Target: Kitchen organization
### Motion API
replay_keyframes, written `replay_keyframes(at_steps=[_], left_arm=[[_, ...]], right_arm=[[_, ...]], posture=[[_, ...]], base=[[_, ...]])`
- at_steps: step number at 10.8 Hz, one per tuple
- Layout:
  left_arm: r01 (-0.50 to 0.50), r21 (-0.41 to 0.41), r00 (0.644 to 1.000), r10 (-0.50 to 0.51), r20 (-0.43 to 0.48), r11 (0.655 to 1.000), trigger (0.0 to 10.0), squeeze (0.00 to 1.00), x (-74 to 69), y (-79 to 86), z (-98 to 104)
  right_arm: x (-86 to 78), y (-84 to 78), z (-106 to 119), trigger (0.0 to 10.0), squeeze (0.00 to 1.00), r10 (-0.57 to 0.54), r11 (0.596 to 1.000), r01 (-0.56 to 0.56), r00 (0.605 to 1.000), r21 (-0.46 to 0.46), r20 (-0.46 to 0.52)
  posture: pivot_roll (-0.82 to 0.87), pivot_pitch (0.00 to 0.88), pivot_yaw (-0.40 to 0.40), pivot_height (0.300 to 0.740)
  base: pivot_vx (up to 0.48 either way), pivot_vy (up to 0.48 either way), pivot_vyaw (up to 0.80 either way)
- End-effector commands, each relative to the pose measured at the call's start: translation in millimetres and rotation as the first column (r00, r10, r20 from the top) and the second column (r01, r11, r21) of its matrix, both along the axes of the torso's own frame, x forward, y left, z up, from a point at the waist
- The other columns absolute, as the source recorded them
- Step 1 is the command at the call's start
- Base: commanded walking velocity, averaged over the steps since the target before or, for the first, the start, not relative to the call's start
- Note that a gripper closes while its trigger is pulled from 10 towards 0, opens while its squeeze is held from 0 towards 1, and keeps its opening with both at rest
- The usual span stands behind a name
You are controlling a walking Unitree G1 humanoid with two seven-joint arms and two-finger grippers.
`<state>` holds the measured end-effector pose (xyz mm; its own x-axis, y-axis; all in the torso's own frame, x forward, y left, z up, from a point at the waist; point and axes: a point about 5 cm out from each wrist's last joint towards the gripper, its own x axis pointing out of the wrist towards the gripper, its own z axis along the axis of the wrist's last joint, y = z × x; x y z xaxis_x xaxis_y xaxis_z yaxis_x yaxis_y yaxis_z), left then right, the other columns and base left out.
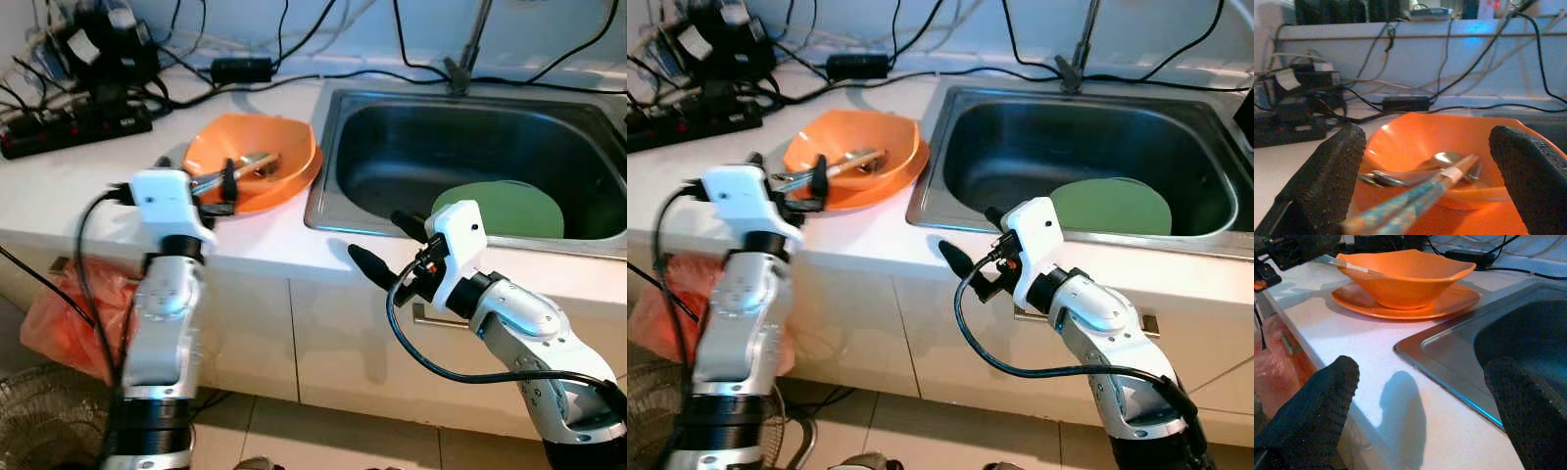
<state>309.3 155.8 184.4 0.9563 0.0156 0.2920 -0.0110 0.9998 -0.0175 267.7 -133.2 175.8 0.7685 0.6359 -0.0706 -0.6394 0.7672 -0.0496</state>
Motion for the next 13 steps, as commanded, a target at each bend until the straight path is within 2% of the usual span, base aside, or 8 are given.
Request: replay_keyframes(at_steps=[1, 5, 7, 9, 13], left_arm=[[0.013, -0.002, 1.000, -0.013, 0.002, 1.000, 10.0, 0.00, 2.7, -4.3, -0.4], [-0.001, 0.021, 1.000, 0.000, 0.010, 1.000, 10.0, 0.00, 8.9, -14.3, 0.5], [-0.014, 0.059, 0.997, 0.009, 0.080, 0.998, 10.0, 0.00, 10.9, -14.7, 18.5], [-0.027, 0.087, 0.994, 0.017, 0.109, 0.996, 10.0, 0.00, 9.3, -13.0, 24.9], [-0.016, 0.127, 0.996, 0.005, 0.090, 0.992, 10.0, 0.00, 6.8, -13.8, 18.3]], right_arm=[[0.9, -1.5, 5.6, 10.0, 0.00, -0.014, 1.000, 0.014, 1.000, -0.003, 0.016], [3.5, -7.5, 11.2, 10.0, 0.00, -0.066, 0.998, 0.066, 0.997, 0.002, 0.044], [4.1, -7.1, 11.5, 10.0, 0.00, -0.075, 0.997, 0.075, 0.996, 0.004, 0.053], [5.8, -7.4, 13.1, 10.0, 0.00, -0.080, 0.997, 0.080, 0.995, 0.005, 0.063], [7.0, -8.4, 14.4, 10.0, 0.00, -0.083, 0.997, 0.083, 0.994, 0.004, 0.071]], posture=[[0.03, 0.093, 0.038, 0.740], [0.02, 0.090, 0.049, 0.740], [0.02, 0.086, 0.050, 0.740], [0.02, 0.086, 0.048, 0.740], [0.02, 0.083, 0.050, 0.740]], base=[[0.000, 0.000, 0.00], [0.000, 0.000, 0.00], [0.000, 0.000, 0.00], [0.000, 0.000, 0.00], [0.000, 0.000, 0.00]])
